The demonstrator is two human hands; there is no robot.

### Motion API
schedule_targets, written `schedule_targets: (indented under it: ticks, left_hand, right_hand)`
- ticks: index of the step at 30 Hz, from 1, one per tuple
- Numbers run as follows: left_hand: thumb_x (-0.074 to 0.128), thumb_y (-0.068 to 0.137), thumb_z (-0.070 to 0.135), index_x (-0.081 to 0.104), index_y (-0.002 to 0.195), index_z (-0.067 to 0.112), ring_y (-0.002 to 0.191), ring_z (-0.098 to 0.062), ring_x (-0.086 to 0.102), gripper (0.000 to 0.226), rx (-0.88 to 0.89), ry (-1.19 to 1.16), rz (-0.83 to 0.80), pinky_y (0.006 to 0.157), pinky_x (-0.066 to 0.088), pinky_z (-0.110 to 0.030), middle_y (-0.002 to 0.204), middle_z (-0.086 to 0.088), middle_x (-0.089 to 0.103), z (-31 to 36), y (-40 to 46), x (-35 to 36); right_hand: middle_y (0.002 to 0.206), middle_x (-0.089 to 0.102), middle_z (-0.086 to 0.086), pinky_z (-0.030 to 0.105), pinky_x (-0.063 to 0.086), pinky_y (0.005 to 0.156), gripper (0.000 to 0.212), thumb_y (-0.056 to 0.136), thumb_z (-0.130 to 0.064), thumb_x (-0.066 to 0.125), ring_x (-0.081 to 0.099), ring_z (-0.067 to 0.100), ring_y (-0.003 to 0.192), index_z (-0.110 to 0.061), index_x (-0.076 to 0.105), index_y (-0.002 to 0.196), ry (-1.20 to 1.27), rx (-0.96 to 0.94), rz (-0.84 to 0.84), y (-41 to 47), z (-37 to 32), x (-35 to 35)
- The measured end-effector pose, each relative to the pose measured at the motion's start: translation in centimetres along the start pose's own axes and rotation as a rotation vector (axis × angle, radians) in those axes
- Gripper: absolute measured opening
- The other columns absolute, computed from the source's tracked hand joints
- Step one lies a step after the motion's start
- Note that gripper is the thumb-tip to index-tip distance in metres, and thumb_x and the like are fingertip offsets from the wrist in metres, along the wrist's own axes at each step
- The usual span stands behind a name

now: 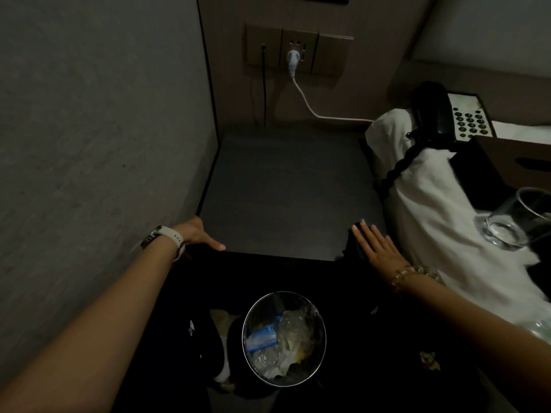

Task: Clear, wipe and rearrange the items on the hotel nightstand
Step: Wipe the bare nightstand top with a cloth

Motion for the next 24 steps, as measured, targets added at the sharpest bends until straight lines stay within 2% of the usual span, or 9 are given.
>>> schedule_targets:
  ticks: [3,7,10,13,15,18,21,24]
  left_hand:
    - [0.089,0.066,0.022,0.054,0.115,-0.001,0.094,-0.027,0.059,0.064,-0.002,0.057,0.013,0.078,0.052,-0.039,0.118,-0.018,0.061,0.3,0.5,0.0]
    - [0.088,0.067,0.027,0.05,0.127,-0.005,0.117,-0.032,0.055,0.078,-0.026,0.137,-0.007,0.092,0.047,-0.034,0.129,-0.018,0.057,0.7,1.1,-0.2]
    - [0.088,0.067,0.029,0.054,0.121,-0.005,0.109,-0.03,0.057,0.072,-0.047,0.182,-0.017,0.084,0.045,-0.03,0.125,-0.018,0.059,0.8,1.3,-0.4]
    - [0.088,0.067,0.029,0.052,0.126,-0.006,0.118,-0.032,0.055,0.077,-0.05,0.217,-0.018,0.091,0.045,-0.032,0.13,-0.019,0.057,0.9,1.5,-0.4]
    - [0.088,0.067,0.03,0.044,0.134,-0.006,0.126,-0.033,0.049,0.088,-0.051,0.214,-0.007,0.102,0.042,-0.035,0.138,-0.019,0.05,1.2,1.6,-0.4]
    - [0.087,0.067,0.034,0.03,0.142,-0.009,0.134,-0.034,0.04,0.104,-0.024,0.181,0.101,0.11,0.033,-0.034,0.147,-0.022,0.039,2.1,1.5,-0.5]
    - [0.084,0.071,0.036,0.0,0.149,-0.011,0.145,-0.035,0.021,0.124,-0.019,0.109,0.164,0.119,0.021,-0.038,0.158,-0.025,0.015,3.1,1.5,-0.1]
    - [0.08,0.075,0.041,-0.014,0.149,-0.006,0.148,-0.036,0.01,0.128,0.012,0.063,0.223,0.12,0.014,-0.039,0.16,-0.026,0.0,4.0,1.9,0.3]
  right_hand:
    - [0.159,-0.027,-0.001,0.043,0.003,0.12,0.081,0.099,-0.024,0.039,-0.015,0.026,0.149,-0.029,-0.026,0.147,0.066,0.107,-0.069,-0.1,-0.1,0.3]
    - [0.158,-0.028,0.006,0.051,0.004,0.119,0.081,0.099,-0.017,0.04,-0.015,0.034,0.148,-0.021,-0.023,0.15,0.14,0.285,-0.114,-0.1,-0.8,0.2]
    - [0.157,-0.029,0.011,0.052,0.004,0.119,0.092,0.095,-0.012,0.05,-0.013,0.036,0.148,-0.017,-0.024,0.15,0.205,0.39,-0.125,-0.1,-1.7,-0.2]
    - [0.157,-0.027,0.017,0.052,0.006,0.12,0.09,0.096,-0.013,0.051,-0.009,0.039,0.147,-0.015,-0.021,0.151,0.258,0.484,-0.104,0.0,-2.6,-0.6]
    - [0.157,-0.025,0.019,0.052,0.003,0.12,0.088,0.095,-0.01,0.05,-0.011,0.041,0.147,-0.014,-0.018,0.151,0.318,0.543,-0.11,0.1,-3.5,-0.9]
    - [0.157,-0.026,0.02,0.055,-0.001,0.118,0.084,0.096,-0.009,0.047,-0.016,0.044,0.145,-0.013,-0.015,0.152,0.422,0.591,-0.138,0.4,-5.3,-1.5]
    - [0.154,-0.031,0.02,0.056,-0.004,0.116,0.089,0.094,-0.006,0.05,-0.023,0.045,0.143,-0.015,-0.018,0.151,0.507,0.56,-0.174,0.3,-7.3,-1.8]
    - [0.155,-0.031,0.019,0.056,-0.006,0.116,0.09,0.09,0.003,0.047,-0.025,0.044,0.142,-0.017,-0.015,0.152,0.581,0.48,-0.168,-0.2,-9.4,-2.5]
Point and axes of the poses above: each hand's wrist, its own y-axis towards the middle knuckle, its own x-axis out of the palm, z = x × y, the point moved 4 cm from there along y, towards the middle knuckle
